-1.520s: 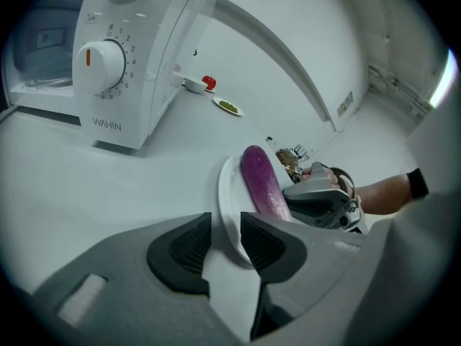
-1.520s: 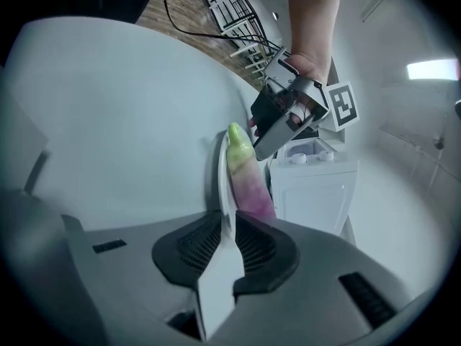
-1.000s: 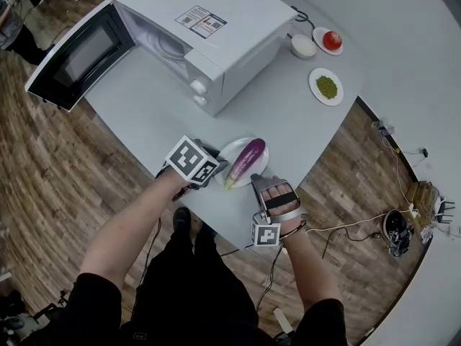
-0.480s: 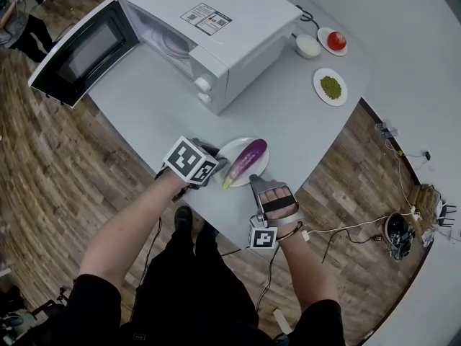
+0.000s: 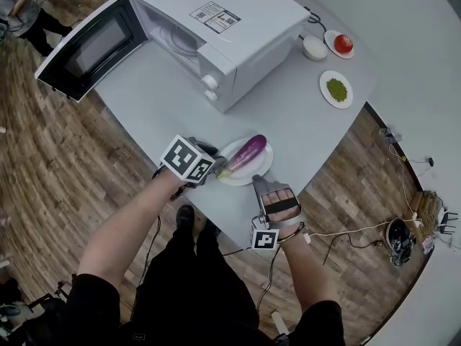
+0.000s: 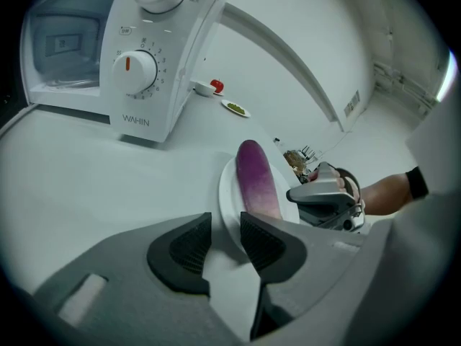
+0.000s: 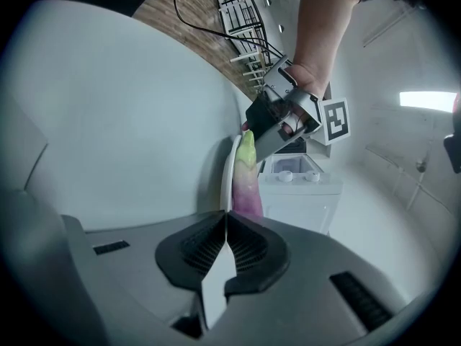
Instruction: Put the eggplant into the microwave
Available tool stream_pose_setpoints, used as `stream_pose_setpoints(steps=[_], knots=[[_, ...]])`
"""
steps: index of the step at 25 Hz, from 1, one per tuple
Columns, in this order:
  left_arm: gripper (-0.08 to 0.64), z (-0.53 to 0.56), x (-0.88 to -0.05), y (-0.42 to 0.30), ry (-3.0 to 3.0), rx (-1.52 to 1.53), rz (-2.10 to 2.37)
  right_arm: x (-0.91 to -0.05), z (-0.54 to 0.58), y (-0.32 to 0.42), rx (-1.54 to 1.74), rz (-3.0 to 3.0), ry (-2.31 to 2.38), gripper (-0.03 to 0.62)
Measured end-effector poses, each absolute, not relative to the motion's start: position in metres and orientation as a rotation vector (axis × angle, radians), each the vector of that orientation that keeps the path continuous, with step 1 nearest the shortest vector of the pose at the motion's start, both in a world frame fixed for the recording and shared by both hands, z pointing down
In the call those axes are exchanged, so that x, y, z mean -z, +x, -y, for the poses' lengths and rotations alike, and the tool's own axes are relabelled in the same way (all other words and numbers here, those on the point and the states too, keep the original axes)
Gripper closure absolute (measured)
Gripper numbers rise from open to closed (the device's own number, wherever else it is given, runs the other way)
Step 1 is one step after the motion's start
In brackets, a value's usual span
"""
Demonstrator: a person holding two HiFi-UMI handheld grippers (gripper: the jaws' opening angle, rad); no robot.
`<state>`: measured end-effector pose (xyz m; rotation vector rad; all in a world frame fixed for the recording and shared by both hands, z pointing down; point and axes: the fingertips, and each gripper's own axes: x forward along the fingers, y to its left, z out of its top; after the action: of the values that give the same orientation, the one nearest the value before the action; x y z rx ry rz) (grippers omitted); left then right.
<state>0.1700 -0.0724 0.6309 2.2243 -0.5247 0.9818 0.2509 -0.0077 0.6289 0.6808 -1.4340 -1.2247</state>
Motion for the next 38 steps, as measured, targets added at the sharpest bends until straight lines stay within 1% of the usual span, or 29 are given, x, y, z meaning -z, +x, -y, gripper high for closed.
stream_pose_setpoints(steps=[11, 21, 31, 38], knots=[[0.436, 0.072, -0.619, 0.167, 2.233, -0.976, 0.559, -0.618, 0.009, 0.25, 1.275, 1.434, 0.708, 0.571], [0.436, 0.086, -0.577, 0.152, 2.277, -0.89, 0.645, -0.585, 0.026, 0.246, 1.321, 1.423, 0.78, 0.571], [0.436, 0.089, -0.565, 0.105, 2.276, -0.912, 0.737, -0.571, 0.031, 0.219, 1.349, 1.429, 0.782, 0.572], [0.436, 0.097, -0.552, 0.067, 2.297, -0.896, 0.756, -0.56, 0.037, 0.186, 1.347, 1.421, 0.775, 0.572]])
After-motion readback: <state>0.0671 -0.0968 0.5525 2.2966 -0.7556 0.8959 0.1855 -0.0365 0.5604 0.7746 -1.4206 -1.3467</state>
